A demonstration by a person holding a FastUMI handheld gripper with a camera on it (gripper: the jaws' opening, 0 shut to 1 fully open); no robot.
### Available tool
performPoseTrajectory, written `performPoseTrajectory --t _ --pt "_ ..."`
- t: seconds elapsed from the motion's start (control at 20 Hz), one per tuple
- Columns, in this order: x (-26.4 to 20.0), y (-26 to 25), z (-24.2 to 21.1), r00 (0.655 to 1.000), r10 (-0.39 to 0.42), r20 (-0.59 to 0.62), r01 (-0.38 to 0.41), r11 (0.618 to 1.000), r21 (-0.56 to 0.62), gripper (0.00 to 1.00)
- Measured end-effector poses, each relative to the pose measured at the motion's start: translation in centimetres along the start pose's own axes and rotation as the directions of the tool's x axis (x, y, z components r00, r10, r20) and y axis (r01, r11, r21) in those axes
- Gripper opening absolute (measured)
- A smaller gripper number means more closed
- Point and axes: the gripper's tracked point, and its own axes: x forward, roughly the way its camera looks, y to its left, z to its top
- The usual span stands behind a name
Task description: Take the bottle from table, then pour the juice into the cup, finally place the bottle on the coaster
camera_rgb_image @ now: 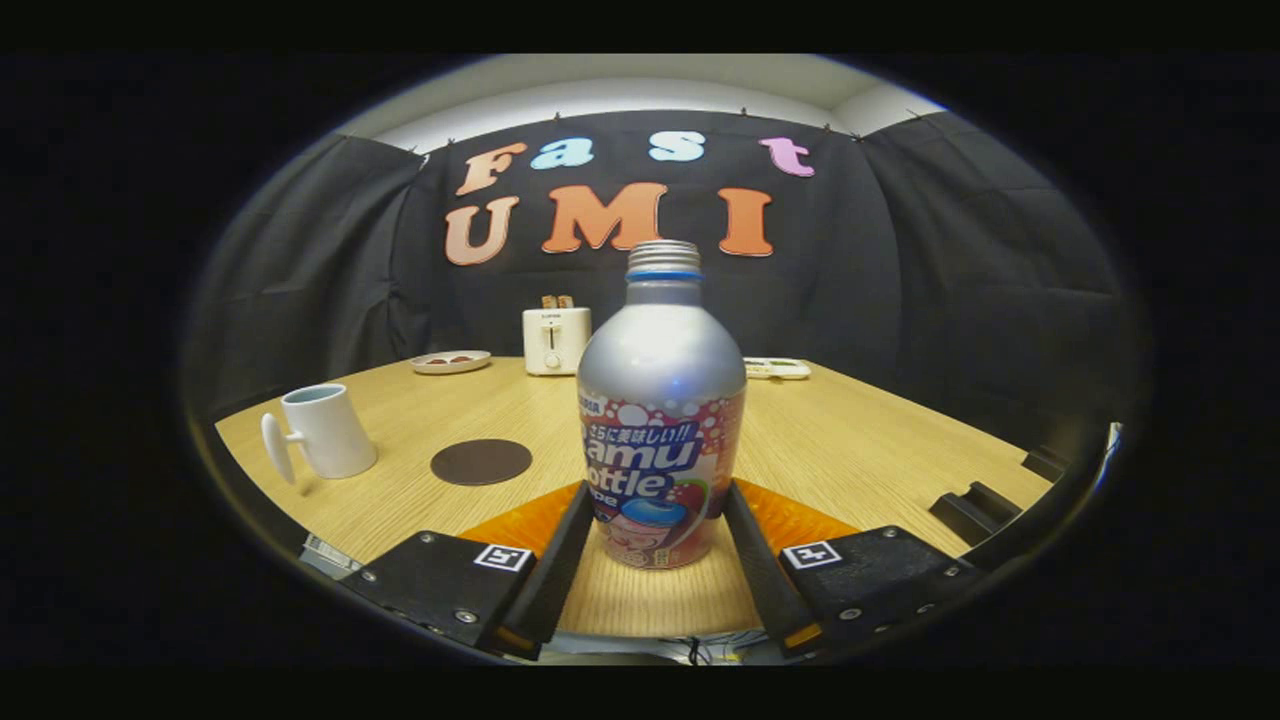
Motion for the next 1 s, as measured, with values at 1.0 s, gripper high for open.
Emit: performPoseTrajectory --t 1.0 --pt "-0.2 2.4 5.7 0.996 -0.077 0.039 0.082 0.984 -0.159 0.76"
